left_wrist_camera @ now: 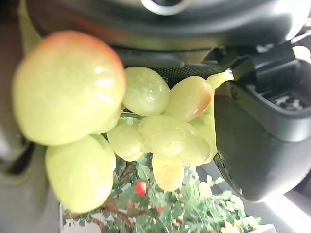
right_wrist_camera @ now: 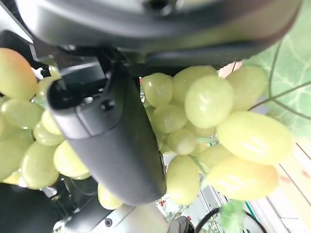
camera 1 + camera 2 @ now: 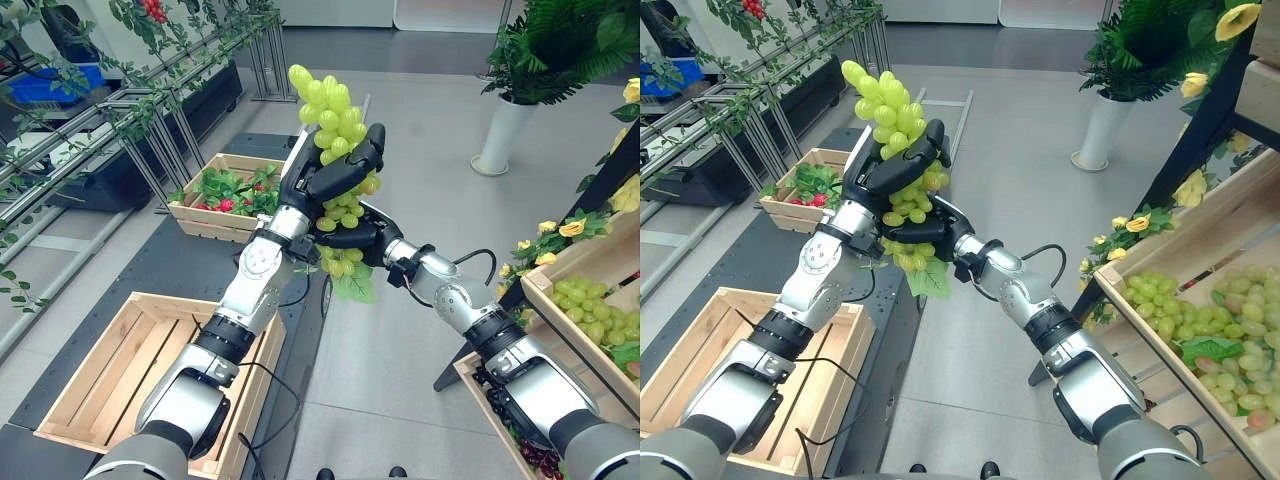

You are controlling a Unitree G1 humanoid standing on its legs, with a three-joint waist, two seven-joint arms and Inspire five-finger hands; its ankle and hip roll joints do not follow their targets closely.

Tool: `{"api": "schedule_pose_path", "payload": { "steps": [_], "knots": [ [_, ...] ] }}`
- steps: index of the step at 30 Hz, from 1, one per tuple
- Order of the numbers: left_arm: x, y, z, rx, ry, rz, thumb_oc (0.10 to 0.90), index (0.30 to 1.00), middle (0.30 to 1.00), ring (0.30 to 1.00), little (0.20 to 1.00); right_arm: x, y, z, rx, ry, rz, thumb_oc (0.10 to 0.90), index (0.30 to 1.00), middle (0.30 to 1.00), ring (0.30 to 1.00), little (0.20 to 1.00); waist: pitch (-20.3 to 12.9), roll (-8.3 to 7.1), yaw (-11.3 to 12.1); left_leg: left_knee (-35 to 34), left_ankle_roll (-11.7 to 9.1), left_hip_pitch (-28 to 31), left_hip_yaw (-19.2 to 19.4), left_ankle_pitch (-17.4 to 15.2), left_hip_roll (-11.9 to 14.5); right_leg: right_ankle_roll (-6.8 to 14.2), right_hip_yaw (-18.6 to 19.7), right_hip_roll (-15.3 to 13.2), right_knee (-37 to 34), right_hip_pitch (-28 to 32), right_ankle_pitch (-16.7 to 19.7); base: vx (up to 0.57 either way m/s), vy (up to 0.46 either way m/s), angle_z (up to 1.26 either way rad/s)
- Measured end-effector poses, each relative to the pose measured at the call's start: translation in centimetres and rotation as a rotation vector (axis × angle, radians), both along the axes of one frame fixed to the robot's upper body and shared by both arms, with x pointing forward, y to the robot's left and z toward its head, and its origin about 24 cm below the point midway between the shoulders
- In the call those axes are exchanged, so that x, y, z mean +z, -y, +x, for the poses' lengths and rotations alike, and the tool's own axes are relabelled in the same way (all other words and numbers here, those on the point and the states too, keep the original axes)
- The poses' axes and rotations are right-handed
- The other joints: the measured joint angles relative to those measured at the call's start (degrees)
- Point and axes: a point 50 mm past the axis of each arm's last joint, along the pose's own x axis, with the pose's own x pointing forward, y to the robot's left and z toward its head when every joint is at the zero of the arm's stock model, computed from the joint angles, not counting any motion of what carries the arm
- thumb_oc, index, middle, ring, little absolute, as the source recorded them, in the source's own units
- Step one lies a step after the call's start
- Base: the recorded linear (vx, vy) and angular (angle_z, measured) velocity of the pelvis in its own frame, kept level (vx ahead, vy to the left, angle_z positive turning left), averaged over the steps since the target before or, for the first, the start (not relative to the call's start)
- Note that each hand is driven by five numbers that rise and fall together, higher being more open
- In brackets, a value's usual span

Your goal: Pick up the fruits from the basket on one side to the basket on the other side

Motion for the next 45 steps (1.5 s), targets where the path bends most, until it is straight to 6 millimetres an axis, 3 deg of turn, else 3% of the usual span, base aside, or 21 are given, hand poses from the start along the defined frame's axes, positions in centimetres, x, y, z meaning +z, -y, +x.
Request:
{"api": "schedule_pose_path", "payload": {
  "steps": [13, 16, 20, 24, 27, 40, 45],
  "knots": [
    [-0.7, -1.3, 0.9, 0.128, -0.032, 0.043, 0.800, 0.900, 0.900, 0.900, 0.900, -0.3, 2.0, 0.3, -0.043, 0.006, -0.054, 0.400, 0.300, 0.300, 0.300, 0.300, 0.00, 0.00, -0.76, -0.01, 0.00, 0.01, 0.12, 0.00, 0.01, -0.01, 0.09, 0.07, 0.01, -0.01, 0.01, 0.00, 0.000, 0.00],
    [-2.7, -4.1, 1.5, 0.246, -0.139, 0.097, 0.800, 0.900, 0.900, 0.900, 0.900, 0.4, 4.6, 0.8, -0.113, 0.025, -0.073, 0.400, 0.300, 0.300, 0.300, 0.300, 0.01, 0.00, -1.50, -0.01, 0.00, 0.03, 0.25, 0.00, 0.04, -0.04, 0.23, 0.12, 0.01, -0.04, 0.03, 0.00, 0.000, 0.00],
    [-5.5, -7.5, 0.9, 0.374, -0.252, 0.098, 0.800, 0.900, 0.900, 0.900, 0.900, 0.6, 8.2, 1.3, -0.216, 0.034, -0.134, 0.400, 0.300, 0.300, 0.300, 0.300, 0.01, -0.01, -2.54, -0.03, -0.01, 0.03, 0.46, -0.01, 0.05, -0.04, 0.52, 0.09, 0.01, -0.11, 0.04, 0.00, 0.008, -0.02],
    [-7.3, -8.8, 0.4, 0.418, -0.320, 0.111, 0.800, 0.900, 0.900, 0.900, 0.900, 0.4, 11.6, 1.4, -0.310, 0.025, -0.193, 0.400, 0.300, 0.300, 0.300, 0.300, 0.03, -0.04, -2.77, -0.05, -0.02, 0.08, 0.72, -0.02, 0.12, 0.00, 1.40, 0.15, 0.01, -0.15, 0.10, 0.00, 0.010, -0.03],
    [-7.6, -8.9, 0.3, 0.412, -0.328, 0.116, 0.800, 0.900, 0.900, 0.900, 0.900, 0.1, 12.8, 1.4, -0.348, 0.008, -0.202, 0.400, 0.300, 0.300, 0.300, 0.300, 0.07, -0.11, -3.09, -0.05, -0.02, 0.18, 1.05, -0.02, 0.18, -0.03, 1.69, 0.35, 0.01, -0.15, 0.25, 0.00, 0.011, -0.05],
    [-8.3, -8.9, -0.1, 0.389, -0.347, 0.122, 0.800, 0.900, 0.900, 0.900, 0.900, -1.1, 14.9, 0.6, -0.396, 0.000, -0.306, 0.400, 0.300, 0.300, 0.300, 0.300, 0.39, -0.71, -4.13, -0.08, -0.02, 0.47, 2.07, -0.09, 0.26, -0.01, 3.07, 0.52, 0.00, -0.39, 0.55, 0.00, 0.010, -0.04],
    [-12.4, -10.4, -2.6, 0.451, -0.480, 0.048, 0.800, 0.900, 0.900, 0.900, 0.900, -0.3, 14.7, -0.4, -0.350, 0.117, -0.479, 0.400, 0.300, 0.300, 0.300, 0.300, 1.02, -1.75, -4.69, -0.09, -0.03, 0.42, 3.17, -0.33, 0.33, 0.01, 4.56, 0.72, 0.01, -0.90, 0.70, 0.01, 0.042, -0.10]
  ]
}}
